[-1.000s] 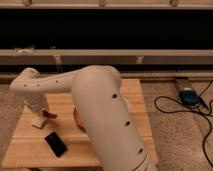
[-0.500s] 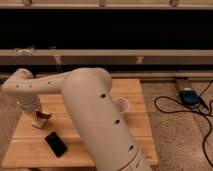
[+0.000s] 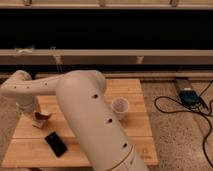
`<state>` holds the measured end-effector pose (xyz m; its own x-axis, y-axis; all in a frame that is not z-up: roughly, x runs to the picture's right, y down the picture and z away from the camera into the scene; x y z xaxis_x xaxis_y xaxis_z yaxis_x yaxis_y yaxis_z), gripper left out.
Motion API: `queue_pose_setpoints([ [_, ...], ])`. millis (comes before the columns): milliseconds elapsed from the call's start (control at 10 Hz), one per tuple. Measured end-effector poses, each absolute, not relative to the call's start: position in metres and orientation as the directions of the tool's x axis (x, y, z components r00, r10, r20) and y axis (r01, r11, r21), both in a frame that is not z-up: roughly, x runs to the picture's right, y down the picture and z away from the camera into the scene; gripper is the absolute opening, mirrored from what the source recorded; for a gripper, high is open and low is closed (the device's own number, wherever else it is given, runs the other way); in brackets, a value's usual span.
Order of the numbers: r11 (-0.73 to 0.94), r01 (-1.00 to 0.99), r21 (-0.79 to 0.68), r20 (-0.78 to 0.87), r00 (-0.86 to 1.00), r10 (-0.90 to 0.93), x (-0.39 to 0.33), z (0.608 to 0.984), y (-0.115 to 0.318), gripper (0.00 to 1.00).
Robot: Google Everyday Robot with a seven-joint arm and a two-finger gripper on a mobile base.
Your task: Place the pepper on the white sponge
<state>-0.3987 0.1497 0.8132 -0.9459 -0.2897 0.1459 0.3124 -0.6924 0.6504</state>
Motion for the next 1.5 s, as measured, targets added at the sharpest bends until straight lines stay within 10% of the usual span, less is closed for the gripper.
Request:
queue_pose_setpoints([
  [700,-0.686,0.319,0.654,0.160,-0.945,-0.286,-0.396,0.819,0.149,0.78],
  [1500,-0.687,0.333,0.646,0.170,-0.940,-0.296,-0.389,0.820,0.145,0.80],
])
